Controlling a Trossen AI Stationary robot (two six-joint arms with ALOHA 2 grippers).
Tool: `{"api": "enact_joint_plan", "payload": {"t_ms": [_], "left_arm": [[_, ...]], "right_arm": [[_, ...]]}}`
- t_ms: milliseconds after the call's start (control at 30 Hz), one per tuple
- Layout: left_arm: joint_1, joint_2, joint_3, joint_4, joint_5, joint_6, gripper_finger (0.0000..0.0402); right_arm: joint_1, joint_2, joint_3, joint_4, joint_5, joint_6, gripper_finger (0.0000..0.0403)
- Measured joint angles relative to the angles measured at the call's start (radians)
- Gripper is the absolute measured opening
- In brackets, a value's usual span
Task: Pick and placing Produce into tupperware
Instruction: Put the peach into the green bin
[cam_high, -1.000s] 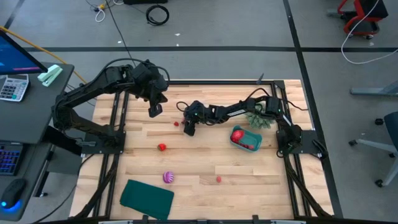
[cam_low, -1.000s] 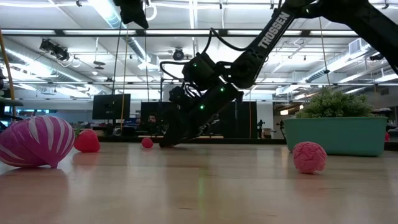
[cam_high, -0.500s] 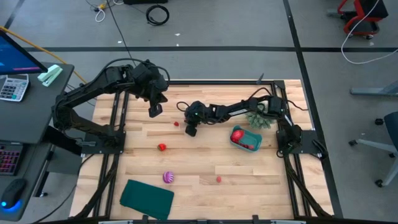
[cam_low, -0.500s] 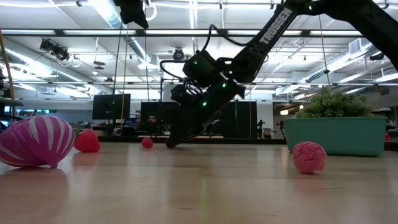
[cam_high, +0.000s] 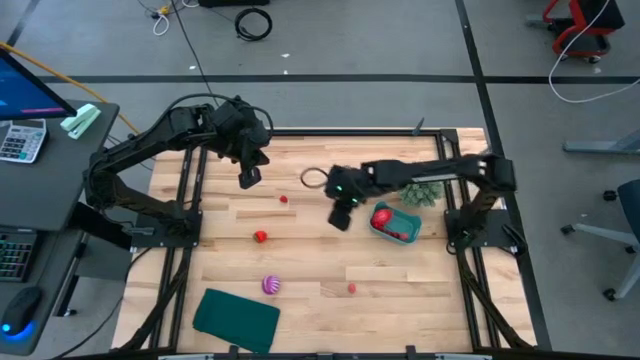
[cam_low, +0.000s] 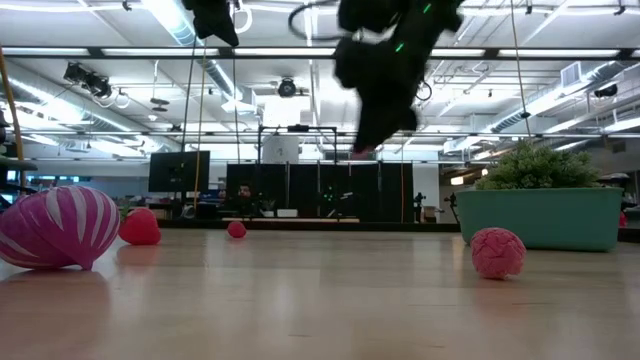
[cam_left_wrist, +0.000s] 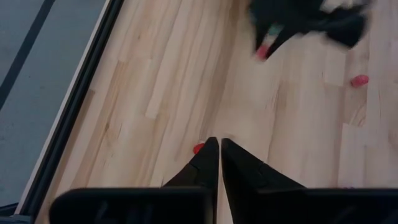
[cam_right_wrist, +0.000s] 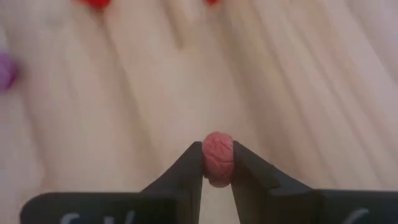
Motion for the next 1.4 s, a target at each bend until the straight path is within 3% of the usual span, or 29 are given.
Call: {"api": "enact_joint_plan", "payload": {"t_ms": [167,333,600,767,1000,1400], "left_arm": [[0.0,0.0,0.0,0.0,0.0,0.0,0.001],[0.0,0.0,0.0,0.0,0.0,0.0,0.0013],[0.0,0.0,0.0,0.001,0.0,0.0,0.0026],[0.0,0.003,0.0,0.002,0.0,0.0,0.0018],[0.0,0.003,0.0,0.002,0.0,0.0,0.0007],[0.0,0.003,0.0,0.002,0.0,0.0,0.0027]], "right_arm": [[0.126,-0.125,-0.012,-0.243,0.129,0.155,0.0069],[0.244,-0.208,-0.1,-0.362,0.284,0.404,0.007],[0.335,-0.286,-0.397,-0.36,0.299,0.726,0.0071],[0.342,-0.306,-0.481,-0.343,0.295,0.749,0.0078],[0.341,-0.307,-0.479,-0.313,0.297,0.705,0.0106],[0.338,-0.307,-0.478,-0.258,0.304,0.649,0.0153]]}}
